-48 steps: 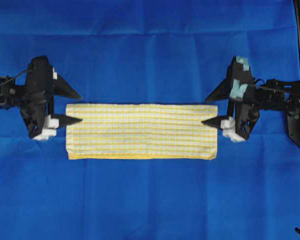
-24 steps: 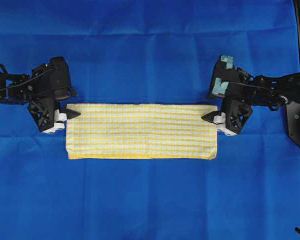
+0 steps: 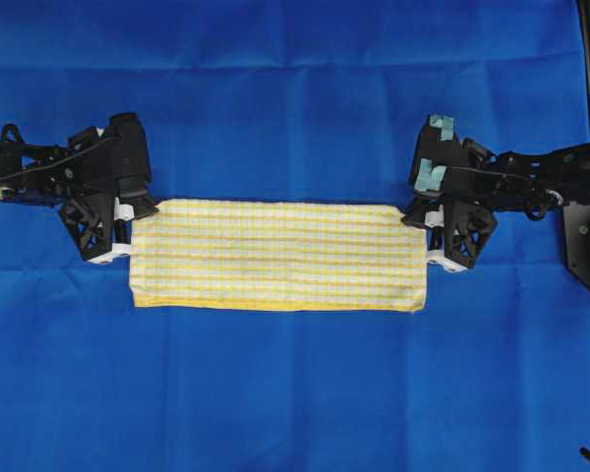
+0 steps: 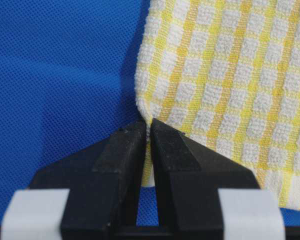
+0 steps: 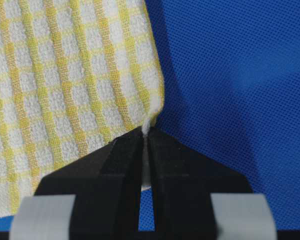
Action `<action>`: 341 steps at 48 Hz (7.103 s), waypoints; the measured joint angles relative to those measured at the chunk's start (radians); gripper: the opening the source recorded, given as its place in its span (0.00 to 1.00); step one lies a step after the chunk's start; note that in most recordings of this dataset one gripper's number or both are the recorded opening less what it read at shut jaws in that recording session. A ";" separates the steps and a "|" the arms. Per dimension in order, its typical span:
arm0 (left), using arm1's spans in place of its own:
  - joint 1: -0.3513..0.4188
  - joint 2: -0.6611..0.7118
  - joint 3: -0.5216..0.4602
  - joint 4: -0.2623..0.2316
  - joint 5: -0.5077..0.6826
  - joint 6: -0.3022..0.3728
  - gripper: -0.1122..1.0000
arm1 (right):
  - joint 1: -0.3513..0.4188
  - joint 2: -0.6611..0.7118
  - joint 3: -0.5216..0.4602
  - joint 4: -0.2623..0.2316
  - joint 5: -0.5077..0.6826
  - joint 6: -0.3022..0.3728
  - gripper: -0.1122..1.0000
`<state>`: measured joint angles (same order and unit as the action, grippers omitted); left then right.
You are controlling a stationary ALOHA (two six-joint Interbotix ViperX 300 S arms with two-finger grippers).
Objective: Fold the yellow towel.
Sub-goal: 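Release, then grasp the folded towel's left and right short ends, then lift the towel and rotate it vertical, right gripper moving to top, then lay the towel strip down vertically and open both grippers, then move both grippers to the strip's top end corners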
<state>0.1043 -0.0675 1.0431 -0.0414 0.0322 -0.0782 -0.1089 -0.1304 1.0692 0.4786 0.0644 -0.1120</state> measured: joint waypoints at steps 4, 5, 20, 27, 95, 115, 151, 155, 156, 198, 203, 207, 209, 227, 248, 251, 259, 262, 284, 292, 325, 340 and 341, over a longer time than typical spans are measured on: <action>0.000 0.000 -0.009 0.000 0.014 0.008 0.12 | -0.002 -0.008 -0.002 0.002 0.005 0.003 0.12; 0.000 -0.002 -0.011 0.000 0.018 0.009 0.12 | -0.002 -0.012 -0.002 0.000 0.006 0.005 0.12; 0.002 -0.164 -0.060 0.000 0.198 0.011 0.12 | -0.003 -0.192 -0.003 0.000 0.041 0.009 0.12; 0.000 -0.276 -0.074 0.000 0.249 0.011 0.12 | -0.014 -0.301 -0.012 -0.017 0.084 0.009 0.12; -0.310 -0.167 -0.210 -0.003 -0.161 0.003 0.12 | -0.417 -0.072 -0.275 -0.169 -0.112 -0.005 0.12; -0.316 0.081 -0.477 -0.003 -0.172 0.097 0.12 | -0.442 0.023 -0.388 -0.232 -0.112 -0.005 0.12; -0.293 0.311 -0.762 -0.003 -0.181 0.193 0.12 | -0.489 -0.031 -0.325 -0.244 -0.112 -0.006 0.12; -0.284 0.357 -0.804 -0.003 -0.199 0.221 0.12 | -0.505 -0.055 -0.304 -0.245 -0.112 -0.006 0.12; -0.282 0.370 -0.813 -0.005 -0.204 0.224 0.12 | -0.506 -0.060 -0.298 -0.245 -0.110 -0.005 0.12; -0.290 0.353 -0.505 -0.015 -0.434 0.074 0.12 | -0.425 0.259 -0.523 -0.244 -0.086 0.005 0.12; -0.301 0.328 -0.469 -0.015 -0.433 0.063 0.12 | -0.400 0.302 -0.561 -0.244 -0.084 0.006 0.12; -0.313 0.316 -0.451 -0.015 -0.434 0.054 0.12 | -0.383 0.327 -0.583 -0.244 -0.086 0.008 0.12; -0.319 0.311 -0.442 -0.015 -0.434 0.048 0.12 | -0.376 0.337 -0.594 -0.244 -0.084 0.008 0.12; -0.333 0.305 -0.428 -0.015 -0.430 0.029 0.12 | -0.354 0.368 -0.626 -0.242 -0.086 0.008 0.12; -0.362 0.285 -0.428 -0.012 -0.311 0.029 0.64 | -0.367 0.370 -0.626 -0.222 -0.087 0.017 0.65; -0.365 0.261 -0.428 -0.012 -0.259 0.029 0.75 | -0.370 0.368 -0.624 -0.222 -0.087 0.015 0.77; -0.359 0.179 -0.426 -0.012 -0.137 0.040 0.76 | -0.368 0.334 -0.589 -0.224 -0.087 0.009 0.70; -0.356 0.149 -0.426 -0.012 -0.107 0.043 0.76 | -0.368 0.304 -0.563 -0.227 -0.087 0.009 0.69; -0.195 -0.061 -0.291 -0.008 -0.035 0.044 0.76 | -0.364 -0.069 -0.278 -0.227 -0.114 0.011 0.70; -0.130 -0.129 -0.212 -0.008 -0.077 0.034 0.76 | -0.333 -0.201 -0.158 -0.225 -0.132 0.015 0.70; 0.028 -0.166 -0.126 -0.006 -0.255 0.057 0.78 | -0.308 -0.179 -0.147 -0.225 -0.153 0.014 0.70; 0.210 0.012 -0.229 -0.003 -0.310 0.181 0.79 | -0.396 0.046 -0.268 -0.222 -0.158 0.015 0.76; 0.219 0.028 -0.238 -0.005 -0.313 0.187 0.79 | -0.399 0.058 -0.273 -0.222 -0.160 0.015 0.76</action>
<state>0.3237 -0.0399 0.8053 -0.0460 -0.2807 0.1089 -0.5077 -0.0721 0.7961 0.2562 -0.0951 -0.0966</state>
